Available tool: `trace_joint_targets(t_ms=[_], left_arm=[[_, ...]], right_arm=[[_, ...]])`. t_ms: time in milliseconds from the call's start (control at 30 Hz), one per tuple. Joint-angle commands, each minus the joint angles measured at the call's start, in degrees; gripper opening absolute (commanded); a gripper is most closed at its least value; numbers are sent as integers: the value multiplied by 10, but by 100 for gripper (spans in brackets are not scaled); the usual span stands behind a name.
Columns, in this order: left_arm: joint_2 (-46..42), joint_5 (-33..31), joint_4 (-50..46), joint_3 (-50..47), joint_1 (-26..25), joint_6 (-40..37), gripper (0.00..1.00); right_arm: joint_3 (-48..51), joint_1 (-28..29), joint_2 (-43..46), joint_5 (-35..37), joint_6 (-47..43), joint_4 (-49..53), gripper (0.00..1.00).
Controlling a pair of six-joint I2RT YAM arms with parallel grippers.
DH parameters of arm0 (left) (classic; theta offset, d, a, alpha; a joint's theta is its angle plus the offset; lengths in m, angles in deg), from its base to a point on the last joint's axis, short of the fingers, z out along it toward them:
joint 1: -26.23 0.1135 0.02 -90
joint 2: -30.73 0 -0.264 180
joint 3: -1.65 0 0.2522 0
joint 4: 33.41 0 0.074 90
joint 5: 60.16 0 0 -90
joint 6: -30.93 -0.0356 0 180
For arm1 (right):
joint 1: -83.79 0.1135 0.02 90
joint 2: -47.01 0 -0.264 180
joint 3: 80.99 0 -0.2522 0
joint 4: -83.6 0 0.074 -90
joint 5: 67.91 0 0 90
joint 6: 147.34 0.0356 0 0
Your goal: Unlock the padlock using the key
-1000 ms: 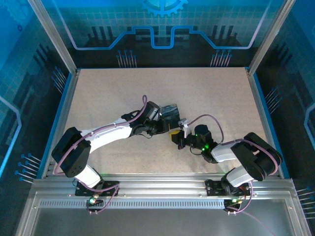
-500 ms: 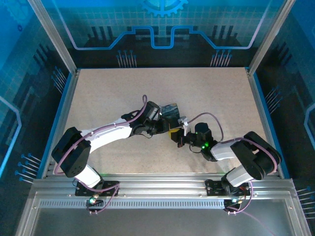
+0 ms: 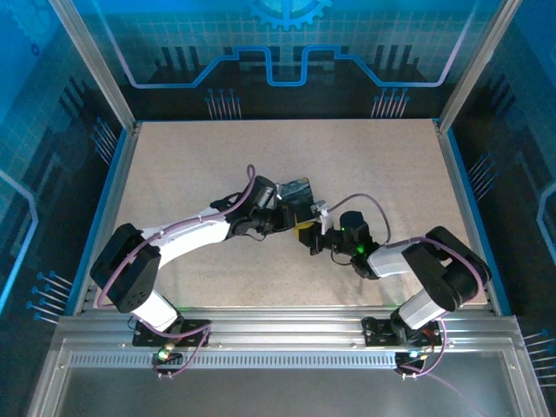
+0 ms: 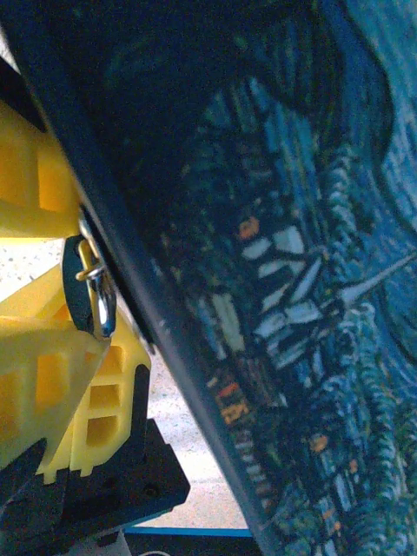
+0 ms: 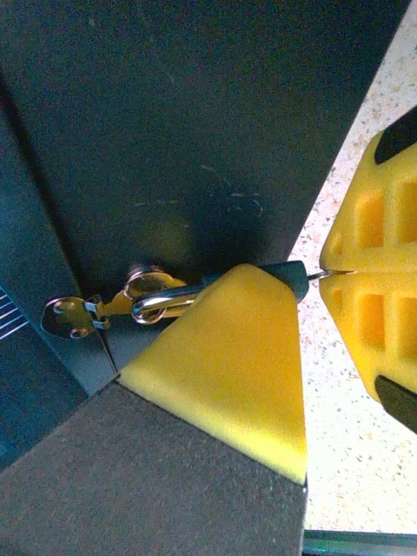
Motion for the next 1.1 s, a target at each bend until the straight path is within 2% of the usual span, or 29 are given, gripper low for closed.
trace_joint_targets(t_ms=[0, 167, 433, 567, 733, 1067], left_arm=[[15, 32, 8, -13, 8, -36, 22], [31, 39, 16, -13, 22, -49, 25], [61, 56, 46, -16, 32, -47, 25], [62, 58, 56, -21, 35, -45, 29], [53, 59, 61, -32, 41, -44, 35], [12, 61, 72, -64, 58, -31, 51]], right_arm=[[-41, -3, -21, -10, 21, -42, 0], [-85, 3, -65, -11, 69, 18, 0], [-120, 8, -73, -15, 109, 100, 0], [-130, 10, -77, -10, 136, 139, 0], [-150, 13, -79, -16, 161, 210, 0], [-176, 16, -91, -19, 176, 264, 0]])
